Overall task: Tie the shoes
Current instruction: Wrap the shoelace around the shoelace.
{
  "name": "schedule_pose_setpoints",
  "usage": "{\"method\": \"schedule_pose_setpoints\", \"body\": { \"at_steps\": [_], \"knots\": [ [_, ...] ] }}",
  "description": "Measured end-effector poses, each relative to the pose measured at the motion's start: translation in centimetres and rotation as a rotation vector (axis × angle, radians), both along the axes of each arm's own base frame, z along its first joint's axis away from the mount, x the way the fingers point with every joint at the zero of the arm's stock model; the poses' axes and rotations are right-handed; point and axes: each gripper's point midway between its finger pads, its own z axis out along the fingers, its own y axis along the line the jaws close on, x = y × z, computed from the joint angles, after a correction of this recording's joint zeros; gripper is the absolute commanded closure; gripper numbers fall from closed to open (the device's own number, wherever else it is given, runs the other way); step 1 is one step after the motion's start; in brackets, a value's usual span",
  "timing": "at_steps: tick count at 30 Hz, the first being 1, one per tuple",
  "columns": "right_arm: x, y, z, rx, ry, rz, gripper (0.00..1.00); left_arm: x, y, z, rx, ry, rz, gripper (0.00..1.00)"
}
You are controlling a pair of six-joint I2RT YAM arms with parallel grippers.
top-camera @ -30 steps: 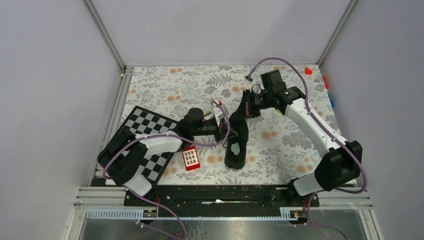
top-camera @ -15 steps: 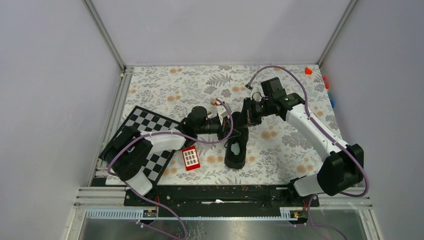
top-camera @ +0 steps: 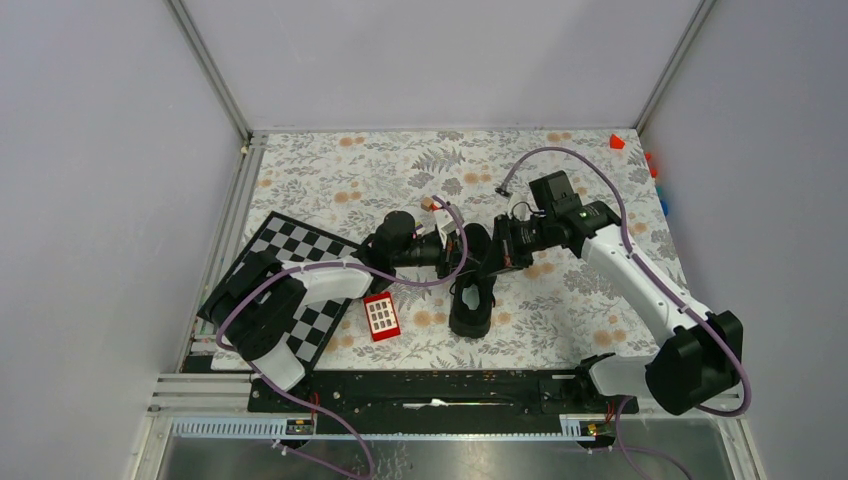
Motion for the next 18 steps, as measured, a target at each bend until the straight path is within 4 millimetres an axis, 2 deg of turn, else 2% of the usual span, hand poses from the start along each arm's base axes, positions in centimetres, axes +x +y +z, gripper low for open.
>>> {"method": "schedule_pose_setpoints", "body": {
  "at_steps": [8, 18],
  "knots": [
    [-1.4, -0.8, -1.5, -0.039, 0.043, 0.010, 1.00, 0.1, 0.1, 0.0, 0.000, 0.000, 0.003, 1.00],
    [-1.3, -1.5, -2.4, -0.090, 0.032, 0.011, 0.95, 0.6, 1.0, -0.1, 0.008, 0.004, 0.001, 1.00]
  ]
}}
